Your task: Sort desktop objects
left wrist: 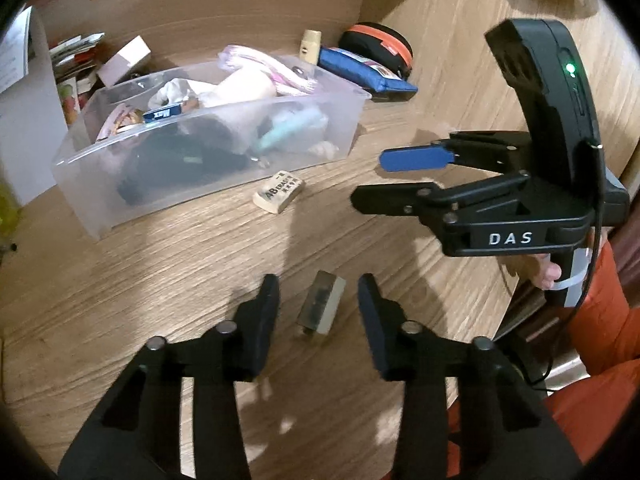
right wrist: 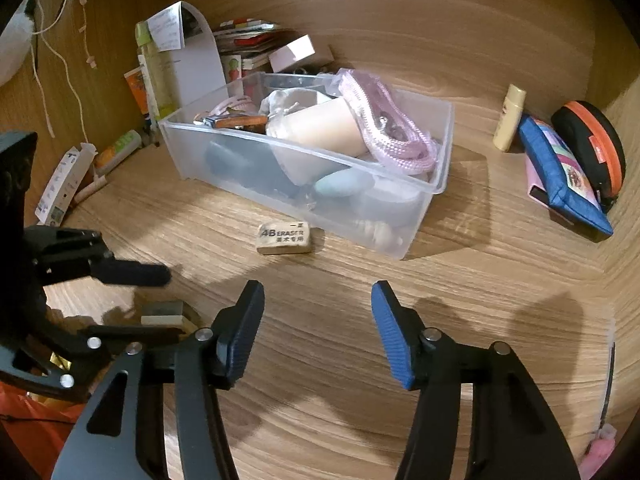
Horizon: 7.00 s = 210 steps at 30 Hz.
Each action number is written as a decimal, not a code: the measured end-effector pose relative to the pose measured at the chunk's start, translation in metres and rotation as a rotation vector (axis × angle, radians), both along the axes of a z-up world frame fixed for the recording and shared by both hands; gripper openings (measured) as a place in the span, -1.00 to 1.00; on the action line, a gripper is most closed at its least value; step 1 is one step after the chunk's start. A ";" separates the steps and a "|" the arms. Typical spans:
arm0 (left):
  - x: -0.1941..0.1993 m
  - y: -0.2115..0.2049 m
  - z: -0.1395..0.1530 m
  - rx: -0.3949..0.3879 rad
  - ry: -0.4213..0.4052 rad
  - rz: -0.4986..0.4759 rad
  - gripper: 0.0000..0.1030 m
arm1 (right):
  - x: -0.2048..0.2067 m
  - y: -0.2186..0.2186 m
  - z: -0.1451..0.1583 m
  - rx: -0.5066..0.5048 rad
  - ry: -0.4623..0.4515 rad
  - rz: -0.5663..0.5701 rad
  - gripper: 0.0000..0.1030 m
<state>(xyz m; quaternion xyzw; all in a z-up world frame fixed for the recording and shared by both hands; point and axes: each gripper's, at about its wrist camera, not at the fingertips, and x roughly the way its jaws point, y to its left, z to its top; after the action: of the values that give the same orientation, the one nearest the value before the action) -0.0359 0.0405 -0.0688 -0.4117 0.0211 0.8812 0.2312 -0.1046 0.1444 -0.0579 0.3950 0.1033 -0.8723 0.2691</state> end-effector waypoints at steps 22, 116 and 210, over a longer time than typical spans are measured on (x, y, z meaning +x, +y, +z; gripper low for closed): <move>-0.009 -0.007 -0.012 -0.003 -0.083 0.011 -0.70 | -0.036 -0.056 -0.024 0.079 -0.049 0.084 0.03; -0.083 -0.095 0.055 0.059 0.158 0.374 -0.70 | -0.069 -0.013 0.038 -0.055 0.101 -0.051 -0.17; -0.003 -0.048 0.056 -0.024 0.324 0.542 0.95 | 0.028 0.021 0.052 -0.165 0.236 -0.205 1.00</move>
<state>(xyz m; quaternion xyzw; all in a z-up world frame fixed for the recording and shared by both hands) -0.0392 -0.0072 -0.0132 -0.2594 -0.0426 0.9646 -0.0232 -0.0765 0.1649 -0.0058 0.2750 0.0213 -0.9410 0.1960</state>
